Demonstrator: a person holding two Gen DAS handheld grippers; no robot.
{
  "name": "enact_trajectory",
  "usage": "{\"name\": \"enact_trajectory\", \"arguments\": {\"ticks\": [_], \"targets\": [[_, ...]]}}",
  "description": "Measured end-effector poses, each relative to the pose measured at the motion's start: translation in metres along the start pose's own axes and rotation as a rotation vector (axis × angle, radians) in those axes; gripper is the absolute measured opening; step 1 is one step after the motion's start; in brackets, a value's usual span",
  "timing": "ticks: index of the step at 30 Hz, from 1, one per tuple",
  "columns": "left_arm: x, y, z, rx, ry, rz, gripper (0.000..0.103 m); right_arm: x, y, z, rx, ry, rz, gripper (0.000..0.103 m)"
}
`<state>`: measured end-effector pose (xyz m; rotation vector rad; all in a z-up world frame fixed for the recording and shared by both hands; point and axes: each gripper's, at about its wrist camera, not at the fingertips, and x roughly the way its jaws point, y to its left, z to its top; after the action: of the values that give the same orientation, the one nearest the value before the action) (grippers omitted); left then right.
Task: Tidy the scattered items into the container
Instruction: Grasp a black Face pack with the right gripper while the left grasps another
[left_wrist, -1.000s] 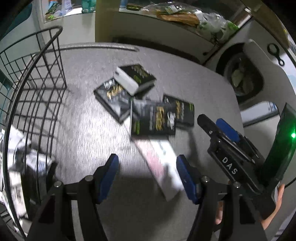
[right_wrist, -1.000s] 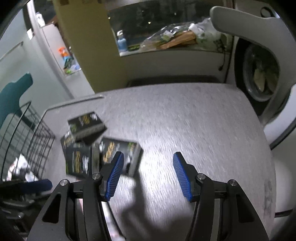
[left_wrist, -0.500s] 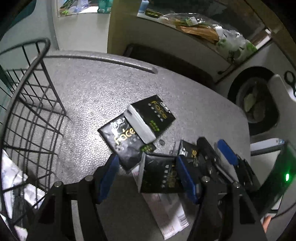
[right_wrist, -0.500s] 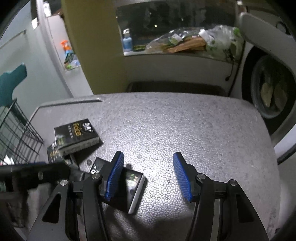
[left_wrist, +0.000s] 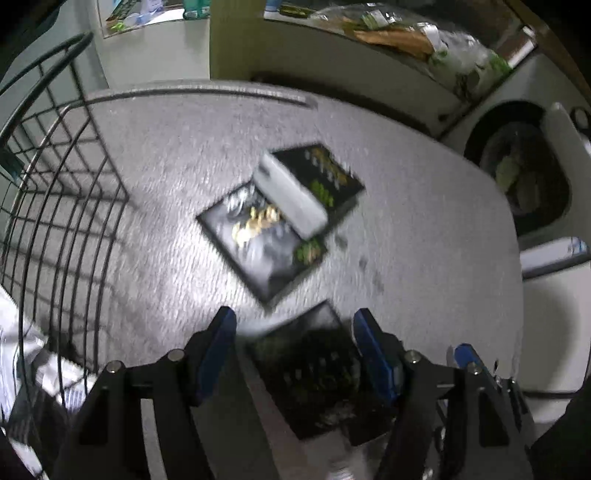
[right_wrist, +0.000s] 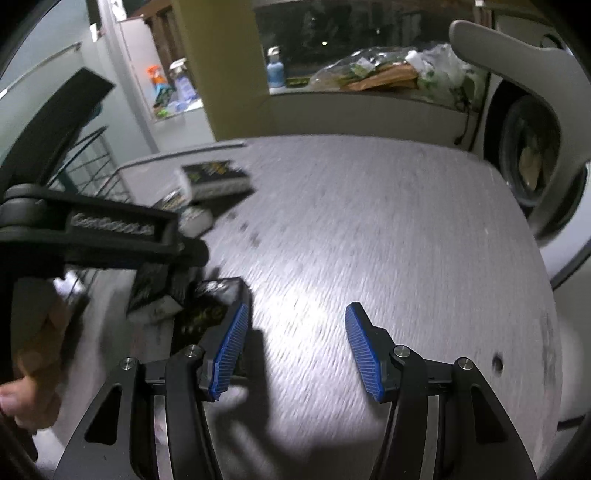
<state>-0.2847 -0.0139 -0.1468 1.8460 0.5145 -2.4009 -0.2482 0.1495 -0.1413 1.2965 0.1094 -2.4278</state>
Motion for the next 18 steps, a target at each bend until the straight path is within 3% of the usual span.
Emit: {"name": "enact_trajectory", "arguments": {"ticks": [6,12,18], "targets": [[-0.009,-0.001,-0.020,0.052,0.025,0.001,0.071,-0.023,0.015,-0.014,0.001,-0.023,0.035,0.056],[-0.016,0.008,-0.019,0.062,0.024,0.012,0.071,-0.005,0.044,-0.015,-0.054,0.008,0.016,0.057],[-0.016,0.016,-0.012,0.066,0.033,0.017,0.071,-0.001,0.047,-0.015,-0.050,0.024,0.038,0.057]]}}
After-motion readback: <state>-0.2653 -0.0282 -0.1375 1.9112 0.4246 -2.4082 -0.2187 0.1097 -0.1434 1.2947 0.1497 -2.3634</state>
